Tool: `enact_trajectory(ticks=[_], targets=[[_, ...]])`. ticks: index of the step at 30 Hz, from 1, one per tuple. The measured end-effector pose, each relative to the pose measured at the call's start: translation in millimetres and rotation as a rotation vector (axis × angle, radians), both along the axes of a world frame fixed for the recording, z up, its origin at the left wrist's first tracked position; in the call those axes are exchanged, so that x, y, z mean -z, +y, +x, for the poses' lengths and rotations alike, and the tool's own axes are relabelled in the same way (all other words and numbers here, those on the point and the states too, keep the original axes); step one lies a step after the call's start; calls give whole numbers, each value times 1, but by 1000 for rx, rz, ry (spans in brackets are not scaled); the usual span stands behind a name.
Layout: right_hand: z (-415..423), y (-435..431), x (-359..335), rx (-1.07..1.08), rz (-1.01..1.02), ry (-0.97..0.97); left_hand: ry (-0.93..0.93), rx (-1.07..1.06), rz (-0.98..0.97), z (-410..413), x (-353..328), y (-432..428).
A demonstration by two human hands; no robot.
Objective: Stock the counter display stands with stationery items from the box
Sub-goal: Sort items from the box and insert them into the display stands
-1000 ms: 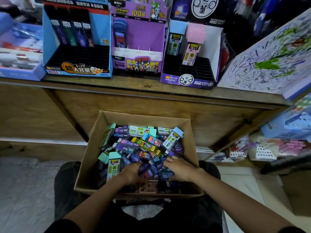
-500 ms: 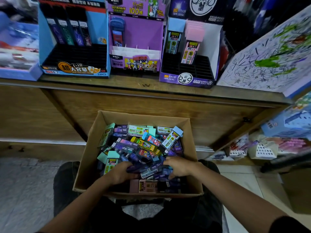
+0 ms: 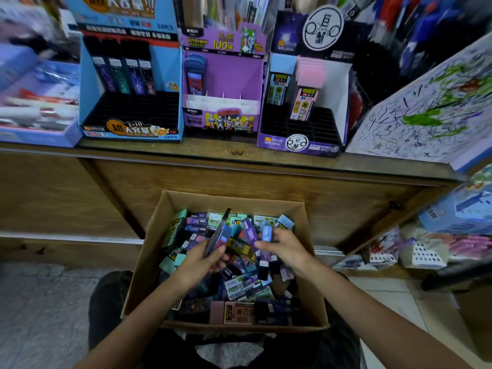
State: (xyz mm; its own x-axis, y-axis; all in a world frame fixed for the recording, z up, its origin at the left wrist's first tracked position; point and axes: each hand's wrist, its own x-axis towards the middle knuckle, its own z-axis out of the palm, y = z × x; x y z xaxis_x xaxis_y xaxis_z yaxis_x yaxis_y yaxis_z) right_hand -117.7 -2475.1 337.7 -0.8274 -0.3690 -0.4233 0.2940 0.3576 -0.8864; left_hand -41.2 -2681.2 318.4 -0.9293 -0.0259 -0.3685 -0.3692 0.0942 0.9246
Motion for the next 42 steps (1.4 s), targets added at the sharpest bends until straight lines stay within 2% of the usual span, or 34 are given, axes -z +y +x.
enact_trajectory(ticks=[3,7,10,12,16,20,24,30,34,42], targets=[[-3,-17,-25,188,-182,-71,83,-82,107,-8,-15,16],[-1,-31,-49,241,-314,-148,190,-116,107,-19,-34,29],[0,-37,-59,282,-420,-213,198,-155,216,-23,-42,34],[1,-41,-65,297,-457,-245,179,-158,291,-23,-45,35],[3,-45,-72,323,-462,-248,194,-103,272,-24,-50,31],[5,-44,-80,228,-352,-148,200,-102,210,-24,-52,31],[4,-35,-89,76,-410,-109,215,-186,259,-26,-62,27],[-6,-20,-110,112,-381,83,304,-193,248,-34,-89,20],[-20,-15,-135,62,-349,197,367,-188,232,-46,-117,15],[-58,-8,-190,40,-129,557,496,-213,173,-82,-165,1]])
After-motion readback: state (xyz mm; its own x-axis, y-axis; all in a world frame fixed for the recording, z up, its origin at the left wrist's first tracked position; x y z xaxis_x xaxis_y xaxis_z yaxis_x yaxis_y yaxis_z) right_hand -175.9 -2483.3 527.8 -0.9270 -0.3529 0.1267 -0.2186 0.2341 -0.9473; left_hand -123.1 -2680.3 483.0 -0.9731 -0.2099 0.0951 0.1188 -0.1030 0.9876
